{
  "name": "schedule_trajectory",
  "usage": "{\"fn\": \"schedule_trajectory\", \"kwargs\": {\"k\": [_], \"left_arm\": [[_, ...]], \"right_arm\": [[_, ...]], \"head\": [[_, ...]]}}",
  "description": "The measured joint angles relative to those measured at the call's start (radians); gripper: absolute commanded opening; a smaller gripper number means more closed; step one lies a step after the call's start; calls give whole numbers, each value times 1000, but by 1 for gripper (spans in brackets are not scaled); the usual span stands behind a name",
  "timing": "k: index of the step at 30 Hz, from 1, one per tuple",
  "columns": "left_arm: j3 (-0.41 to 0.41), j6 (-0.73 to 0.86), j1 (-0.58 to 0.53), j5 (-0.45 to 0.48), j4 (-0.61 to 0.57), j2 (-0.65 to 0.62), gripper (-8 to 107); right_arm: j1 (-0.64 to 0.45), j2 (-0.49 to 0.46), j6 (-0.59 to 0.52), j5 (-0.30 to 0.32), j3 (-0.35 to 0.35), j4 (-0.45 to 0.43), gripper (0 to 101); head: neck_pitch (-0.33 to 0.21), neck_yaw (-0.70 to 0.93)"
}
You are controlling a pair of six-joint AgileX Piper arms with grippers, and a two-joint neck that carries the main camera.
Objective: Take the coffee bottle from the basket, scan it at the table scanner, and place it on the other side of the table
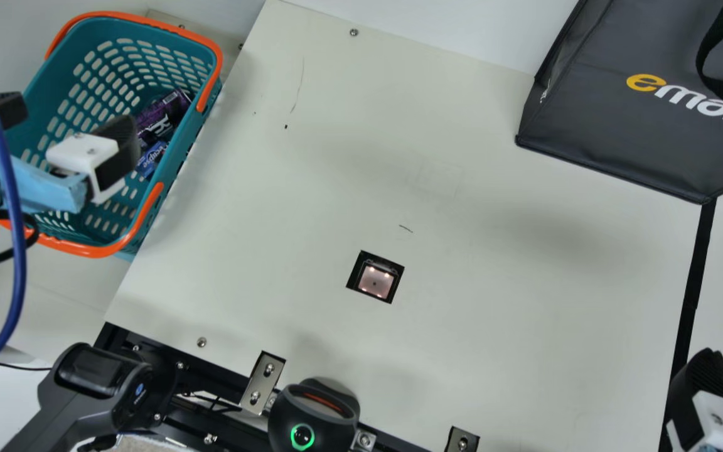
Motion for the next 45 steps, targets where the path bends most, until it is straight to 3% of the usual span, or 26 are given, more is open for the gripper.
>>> {"fn": "schedule_trajectory", "kwargs": {"k": [20,33,45], "left_arm": [[67,-86,260,-111,38,56,90],[99,125,463,-169,-107,193,90],[54,391,607,-185,-246,365,90]], "right_arm": [[0,0,0,0,0,0,95],[0,0,0,0,0,0,95],[0,0,0,0,0,0,95]], "head": [[0,0],[0,0],[0,-2]]}}
